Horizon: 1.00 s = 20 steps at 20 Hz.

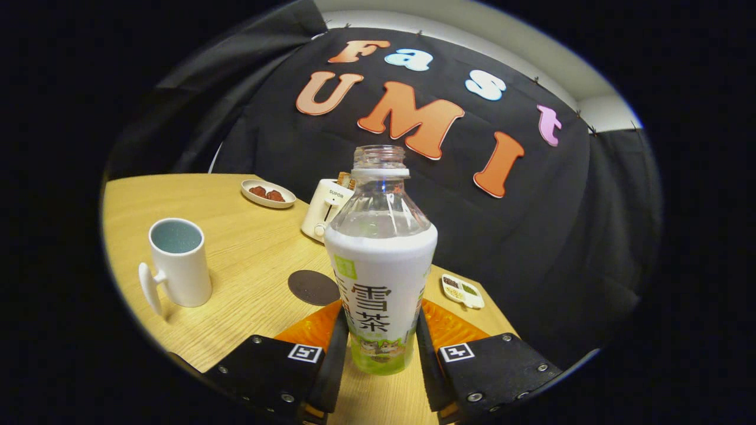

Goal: Take the bottle from table, then pour the juice into the cup, finally place the bottle on the coaster

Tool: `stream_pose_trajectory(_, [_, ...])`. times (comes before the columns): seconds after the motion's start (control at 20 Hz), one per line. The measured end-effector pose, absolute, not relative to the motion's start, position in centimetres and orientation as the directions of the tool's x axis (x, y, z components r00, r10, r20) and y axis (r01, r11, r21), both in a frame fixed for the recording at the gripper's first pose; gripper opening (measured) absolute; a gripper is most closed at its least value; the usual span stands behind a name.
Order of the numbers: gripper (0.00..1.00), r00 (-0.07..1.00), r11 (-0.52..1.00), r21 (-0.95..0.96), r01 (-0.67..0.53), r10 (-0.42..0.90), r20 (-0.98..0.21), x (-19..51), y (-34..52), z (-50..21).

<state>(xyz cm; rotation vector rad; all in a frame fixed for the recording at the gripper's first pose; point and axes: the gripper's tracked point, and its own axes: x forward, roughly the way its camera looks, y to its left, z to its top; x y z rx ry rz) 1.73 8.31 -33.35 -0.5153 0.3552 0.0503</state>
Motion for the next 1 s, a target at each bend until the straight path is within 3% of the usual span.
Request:
stream_pose_trajectory(0.65, [0.58, 0.964, 0.551, -0.812, -0.192, -0.049, -0.261, 4.2, 12.6, -34.0])
stream_pose_trajectory(1.0, [0.58, 0.980, 0.299, -0.935, -0.191, 0.003, -0.200, 4.7, 15.6, -34.3])
